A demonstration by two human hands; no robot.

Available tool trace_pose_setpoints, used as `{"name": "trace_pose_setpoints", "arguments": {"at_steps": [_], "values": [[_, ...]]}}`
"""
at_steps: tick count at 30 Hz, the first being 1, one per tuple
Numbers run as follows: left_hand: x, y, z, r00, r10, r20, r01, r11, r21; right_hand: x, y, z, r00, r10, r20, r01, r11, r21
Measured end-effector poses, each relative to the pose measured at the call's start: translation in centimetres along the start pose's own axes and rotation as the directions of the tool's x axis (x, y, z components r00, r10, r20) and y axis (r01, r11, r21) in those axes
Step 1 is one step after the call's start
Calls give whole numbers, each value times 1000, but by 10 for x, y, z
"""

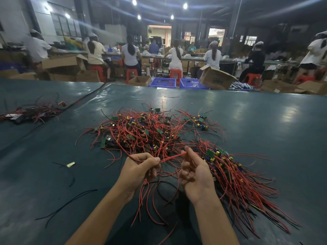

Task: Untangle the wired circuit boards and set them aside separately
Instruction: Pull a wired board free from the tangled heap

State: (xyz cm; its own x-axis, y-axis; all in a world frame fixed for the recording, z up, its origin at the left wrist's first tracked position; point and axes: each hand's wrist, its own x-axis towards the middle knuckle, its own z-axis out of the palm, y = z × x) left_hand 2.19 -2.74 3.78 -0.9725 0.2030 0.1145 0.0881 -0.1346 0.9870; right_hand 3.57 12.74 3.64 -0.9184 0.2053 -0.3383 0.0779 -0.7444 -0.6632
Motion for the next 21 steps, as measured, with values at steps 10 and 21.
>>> {"name": "trace_pose_setpoints", "arguments": {"at_steps": [10,21], "values": [[3,-3,-4,1000,-11,20,11,1000,20,1,0,-4,1000,-17,-24,20,995,102],[7,-5,-5,995,-86,-47,65,938,-339,1,0,-2,990,-97,-103,105,992,67]]}}
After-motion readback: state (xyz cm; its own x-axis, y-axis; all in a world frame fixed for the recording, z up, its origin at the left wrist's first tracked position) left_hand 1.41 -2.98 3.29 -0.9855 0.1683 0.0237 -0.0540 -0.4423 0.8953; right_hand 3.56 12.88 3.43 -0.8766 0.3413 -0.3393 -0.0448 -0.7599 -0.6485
